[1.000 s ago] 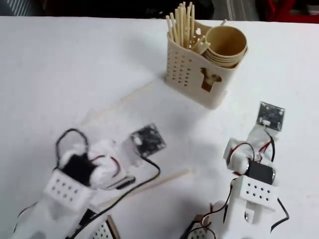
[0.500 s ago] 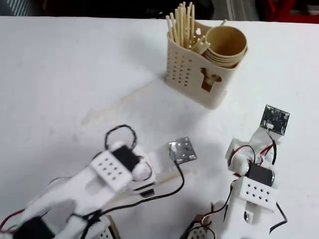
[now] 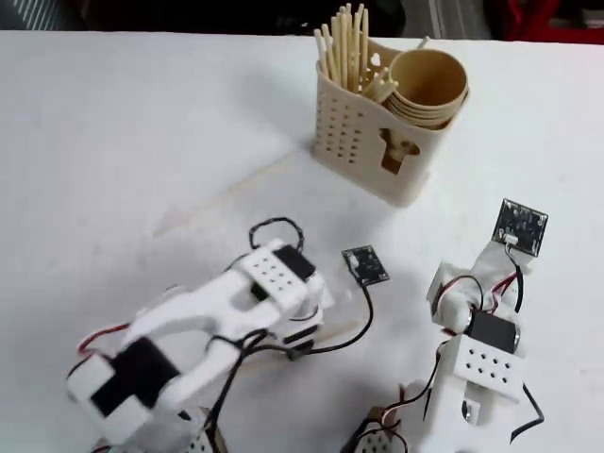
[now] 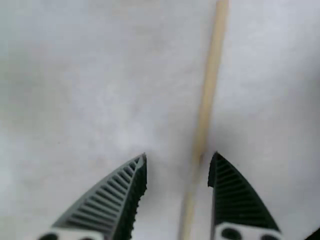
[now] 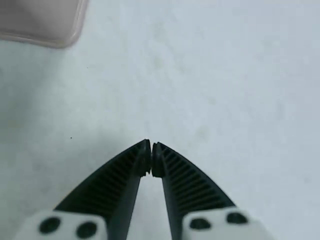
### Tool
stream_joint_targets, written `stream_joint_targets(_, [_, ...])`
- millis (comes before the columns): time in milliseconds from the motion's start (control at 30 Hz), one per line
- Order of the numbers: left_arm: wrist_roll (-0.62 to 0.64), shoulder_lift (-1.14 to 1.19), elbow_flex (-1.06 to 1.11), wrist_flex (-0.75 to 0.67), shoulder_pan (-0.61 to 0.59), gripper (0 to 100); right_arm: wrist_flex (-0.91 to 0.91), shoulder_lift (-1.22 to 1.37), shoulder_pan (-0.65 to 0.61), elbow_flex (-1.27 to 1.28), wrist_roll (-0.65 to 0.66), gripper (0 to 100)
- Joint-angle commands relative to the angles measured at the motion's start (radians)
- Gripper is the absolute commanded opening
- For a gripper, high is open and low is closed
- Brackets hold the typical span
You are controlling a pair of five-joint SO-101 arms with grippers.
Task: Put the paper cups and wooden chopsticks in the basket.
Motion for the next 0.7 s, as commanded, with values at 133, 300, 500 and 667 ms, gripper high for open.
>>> stream_joint_targets(133, [0.080,0.147,-0.140,-0.003,0.010,15,-0.012,-0.008,0.012,-0.005,-0.005,1.8])
stream_joint_targets(300, [0.075,0.174,-0.141,-0.003,0.038,4,-0.012,-0.008,0.012,-0.005,-0.005,1.8])
stream_joint_targets(500, [0.035,0.170,-0.164,0.060,0.041,2,-0.016,-0.016,0.012,0.009,-0.005,1.8])
stream_joint_targets(667, [0.035,0.170,-0.273,0.192,0.036,2,-0.016,-0.016,0.012,0.012,-0.005,1.8])
